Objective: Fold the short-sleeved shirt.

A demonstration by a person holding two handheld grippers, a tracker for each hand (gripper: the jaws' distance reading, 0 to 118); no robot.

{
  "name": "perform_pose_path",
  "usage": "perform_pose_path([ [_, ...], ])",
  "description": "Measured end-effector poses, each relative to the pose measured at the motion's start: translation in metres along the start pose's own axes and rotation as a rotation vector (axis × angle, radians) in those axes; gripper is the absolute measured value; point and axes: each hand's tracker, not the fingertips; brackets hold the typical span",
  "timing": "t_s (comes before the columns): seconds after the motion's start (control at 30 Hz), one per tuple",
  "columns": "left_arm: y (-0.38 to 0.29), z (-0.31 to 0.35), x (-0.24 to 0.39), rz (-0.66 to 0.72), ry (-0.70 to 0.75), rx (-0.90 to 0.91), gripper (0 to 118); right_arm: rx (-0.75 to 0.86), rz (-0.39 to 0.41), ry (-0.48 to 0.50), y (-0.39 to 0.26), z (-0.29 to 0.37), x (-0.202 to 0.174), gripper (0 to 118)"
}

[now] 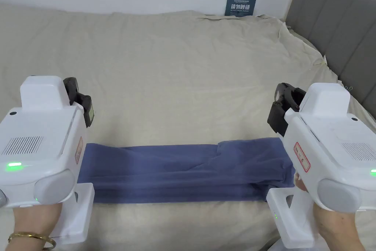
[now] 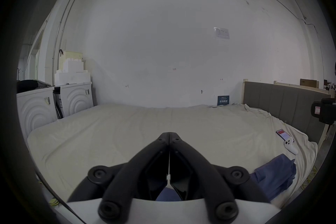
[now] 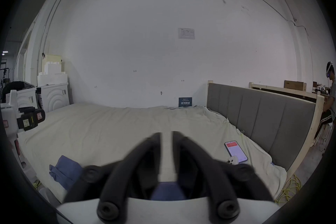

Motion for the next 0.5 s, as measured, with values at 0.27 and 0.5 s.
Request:
perform_pose_path([
  [0.27, -0.0056, 0.0068, 0.0009, 0.001, -0.034, -0.043, 0, -0.033, -0.034, 0.003, -0.0077, -0.0027, 0.002, 0],
  [0.5, -0.0012, 0.0087, 0.0001, 0.017, -0.039, -0.05, 0, -0.022, -0.029, -0.006, -0.0074, -0.0014, -0.0008, 0],
])
